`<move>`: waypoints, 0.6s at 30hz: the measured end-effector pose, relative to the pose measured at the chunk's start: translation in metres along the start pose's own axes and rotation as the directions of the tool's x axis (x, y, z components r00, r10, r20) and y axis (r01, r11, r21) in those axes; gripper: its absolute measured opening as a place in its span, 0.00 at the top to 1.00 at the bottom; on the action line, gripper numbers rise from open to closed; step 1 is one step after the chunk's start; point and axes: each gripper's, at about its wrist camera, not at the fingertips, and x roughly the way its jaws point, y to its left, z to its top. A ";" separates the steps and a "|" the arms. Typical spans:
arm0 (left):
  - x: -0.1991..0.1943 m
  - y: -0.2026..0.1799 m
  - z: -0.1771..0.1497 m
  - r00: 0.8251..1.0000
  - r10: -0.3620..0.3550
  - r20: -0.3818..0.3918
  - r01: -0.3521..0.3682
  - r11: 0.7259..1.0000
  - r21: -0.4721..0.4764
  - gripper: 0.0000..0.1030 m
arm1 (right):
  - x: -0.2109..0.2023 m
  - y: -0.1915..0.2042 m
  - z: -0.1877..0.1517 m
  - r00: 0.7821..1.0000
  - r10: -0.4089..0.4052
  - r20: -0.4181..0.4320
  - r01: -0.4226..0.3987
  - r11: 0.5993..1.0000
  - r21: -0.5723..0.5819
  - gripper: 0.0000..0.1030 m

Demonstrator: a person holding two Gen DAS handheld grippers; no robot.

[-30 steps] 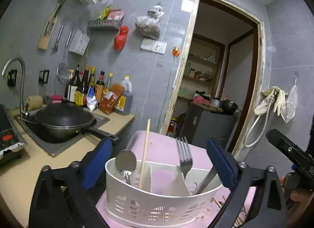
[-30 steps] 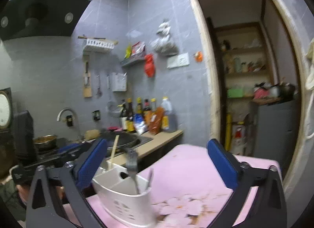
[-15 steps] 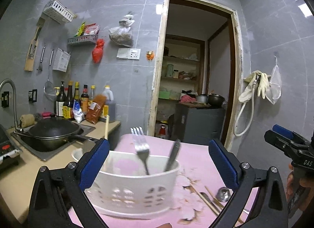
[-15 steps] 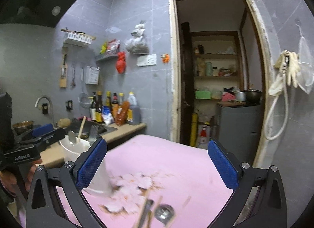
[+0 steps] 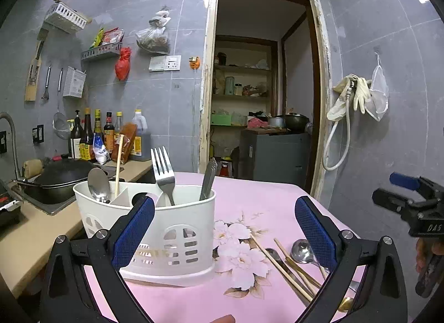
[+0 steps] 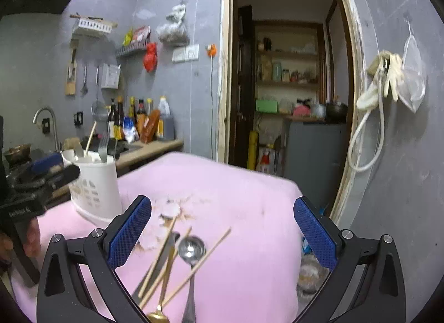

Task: Organize utensils
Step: 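Move both open tools back over the remaining utensils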

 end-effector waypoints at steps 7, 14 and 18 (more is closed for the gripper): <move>0.018 -0.004 -0.008 0.993 -0.047 -0.108 0.047 0.999 -0.004 0.04 | 0.019 -0.011 -0.014 0.991 0.042 -0.125 -0.034 0.998 0.062 0.10; 0.043 -0.011 -0.013 0.967 -0.075 -0.244 0.077 0.997 -0.001 0.04 | 0.045 -0.012 -0.024 0.967 0.063 -0.246 -0.048 0.997 0.064 0.34; 0.056 -0.022 -0.019 0.948 -0.065 -0.310 0.085 0.995 0.050 0.08 | 0.064 -0.018 -0.026 0.947 0.088 -0.310 -0.061 0.994 0.095 0.45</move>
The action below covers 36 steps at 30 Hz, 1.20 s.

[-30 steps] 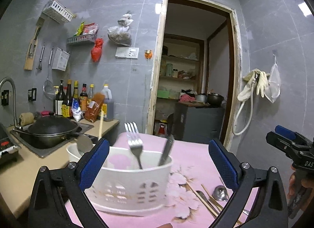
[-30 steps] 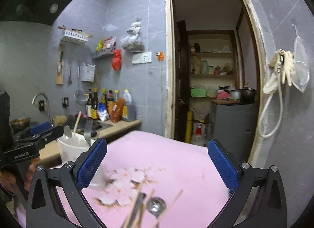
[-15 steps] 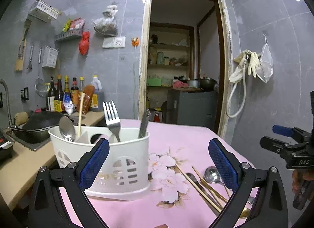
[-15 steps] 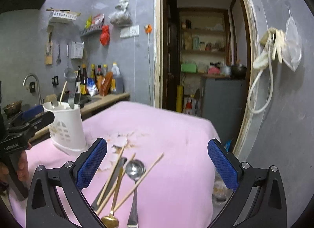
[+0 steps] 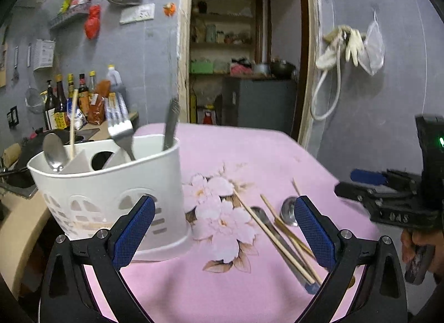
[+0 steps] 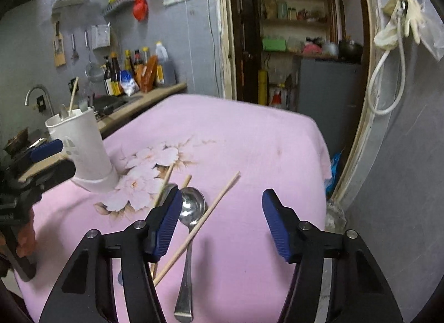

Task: Organize utensils
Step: 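Move both open tools back over the remaining utensils, then grasp a wooden chopstick with the left tool while the right tool grasps another chopstick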

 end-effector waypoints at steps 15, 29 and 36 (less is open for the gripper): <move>0.083 -0.010 -0.006 0.929 -0.120 -0.350 0.102 0.992 -0.070 0.64 | 0.062 -0.021 0.014 0.981 0.059 -0.184 -0.046 0.996 0.077 0.68; 0.140 0.004 0.014 0.882 -0.158 -0.445 0.094 0.982 -0.164 0.85 | 0.093 -0.035 0.020 0.950 0.152 -0.274 -0.116 0.983 0.143 0.77; 0.154 0.008 0.020 0.876 -0.168 -0.452 0.088 0.977 -0.193 0.85 | 0.107 -0.036 0.024 0.937 0.185 -0.297 -0.142 0.977 0.160 0.77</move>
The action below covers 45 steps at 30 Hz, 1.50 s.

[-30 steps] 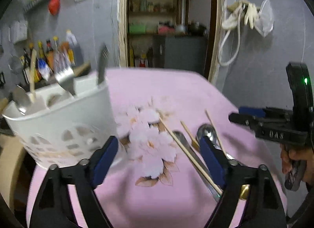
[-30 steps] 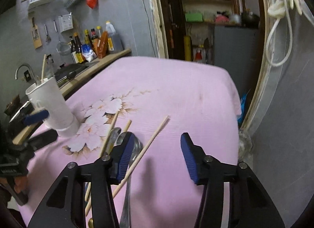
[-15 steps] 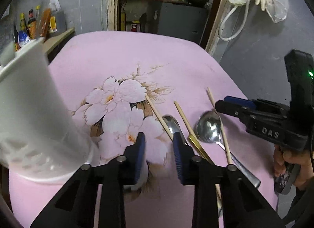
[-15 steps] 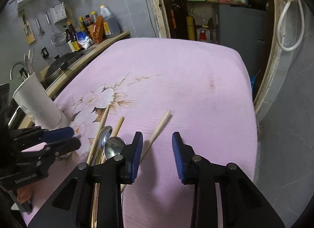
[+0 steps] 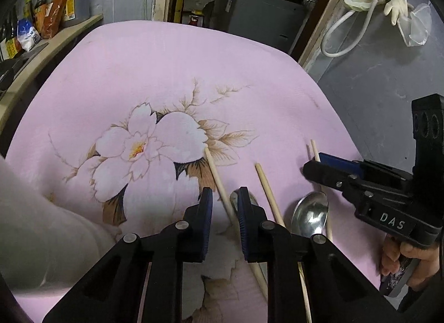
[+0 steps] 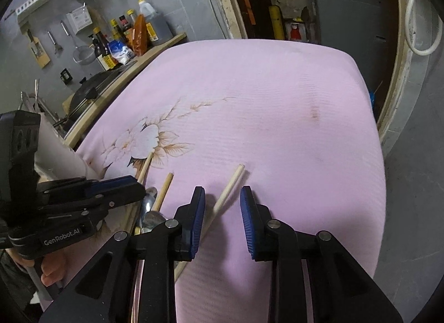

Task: Organize utensils
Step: 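Grasp a wooden chopstick with the left tool while the right tool grasps another chopstick, then lift both chopsticks and carry them above the white caddy with both tools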

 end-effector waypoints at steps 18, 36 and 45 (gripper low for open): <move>-0.022 -0.004 -0.017 0.998 -0.031 0.060 0.033 0.999 -0.027 0.98 | -0.024 -0.019 -0.006 0.980 0.153 0.128 -0.168 0.979 0.118 0.92; -0.140 -0.011 -0.074 0.866 -0.160 0.474 0.142 0.987 0.075 0.98 | -0.126 0.081 -0.060 0.844 0.035 0.535 0.089 0.975 -0.205 0.95; -0.170 0.004 -0.085 0.818 -0.151 0.555 0.157 0.987 0.037 0.98 | -0.137 0.104 -0.071 0.815 0.040 0.578 0.108 0.970 -0.220 0.98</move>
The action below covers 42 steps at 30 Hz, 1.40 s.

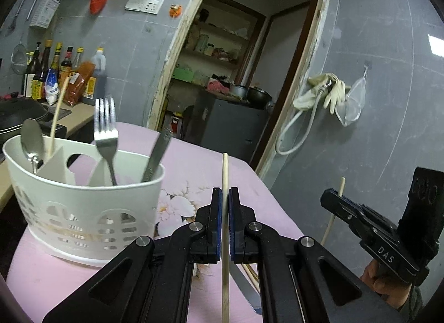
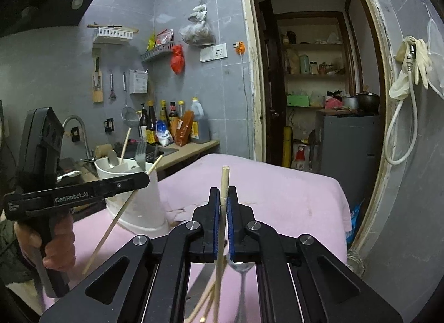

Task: Organize utensils
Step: 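Lift both chopsticks and carry them above the white caddy with both tools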

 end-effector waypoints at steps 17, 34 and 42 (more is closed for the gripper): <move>-0.049 0.057 0.056 0.976 0.085 0.201 -0.069 0.994 -0.083 0.98 | 0.001 0.035 0.061 0.975 0.124 0.185 -0.131 0.991 0.027 0.98; -0.070 0.170 0.118 0.828 0.335 0.449 -0.256 0.939 -0.228 0.98 | 0.100 0.097 0.105 0.927 0.179 0.330 -0.191 0.982 0.004 0.98; -0.060 0.192 0.105 0.794 0.399 0.458 -0.303 0.914 -0.271 0.98 | 0.118 0.100 0.082 0.918 0.128 0.375 -0.149 0.988 0.027 0.98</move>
